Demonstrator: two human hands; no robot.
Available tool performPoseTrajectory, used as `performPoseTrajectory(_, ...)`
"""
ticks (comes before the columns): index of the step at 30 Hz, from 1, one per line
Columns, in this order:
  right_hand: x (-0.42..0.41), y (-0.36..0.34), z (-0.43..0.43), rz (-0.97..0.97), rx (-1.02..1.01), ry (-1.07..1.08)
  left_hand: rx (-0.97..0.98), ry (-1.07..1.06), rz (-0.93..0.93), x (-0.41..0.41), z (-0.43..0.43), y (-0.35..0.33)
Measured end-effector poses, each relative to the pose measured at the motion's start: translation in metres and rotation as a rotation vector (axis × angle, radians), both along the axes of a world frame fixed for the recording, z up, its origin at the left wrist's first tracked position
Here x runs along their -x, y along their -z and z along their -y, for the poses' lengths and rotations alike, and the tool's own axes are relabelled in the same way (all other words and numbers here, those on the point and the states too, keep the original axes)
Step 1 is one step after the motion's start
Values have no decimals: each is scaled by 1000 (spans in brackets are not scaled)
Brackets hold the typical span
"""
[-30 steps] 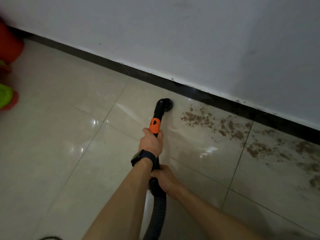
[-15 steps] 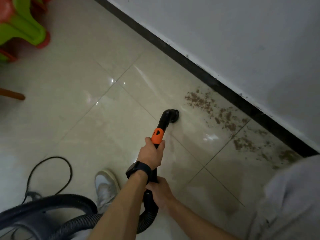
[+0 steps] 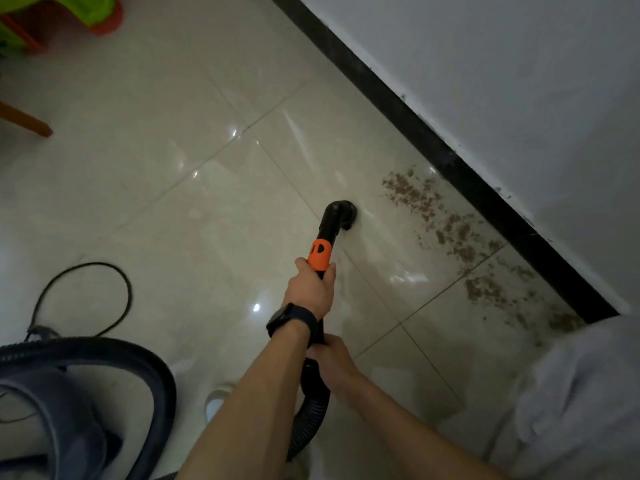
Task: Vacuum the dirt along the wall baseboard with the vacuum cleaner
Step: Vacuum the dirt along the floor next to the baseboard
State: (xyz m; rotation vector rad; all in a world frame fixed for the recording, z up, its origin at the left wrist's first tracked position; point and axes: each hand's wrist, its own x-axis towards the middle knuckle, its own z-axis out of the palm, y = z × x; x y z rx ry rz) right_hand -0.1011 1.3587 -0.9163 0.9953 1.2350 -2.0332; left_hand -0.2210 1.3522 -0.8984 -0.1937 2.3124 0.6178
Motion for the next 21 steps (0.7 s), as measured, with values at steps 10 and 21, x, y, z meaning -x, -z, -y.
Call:
performPoseTrajectory(10, 71, 41, -3, -37, -170, 240, -215, 126, -38, 77, -20, 39)
performPoseTrajectory(21, 120, 62, -14, -31, -275, 486, -357, 275, -54, 123, -59, 62)
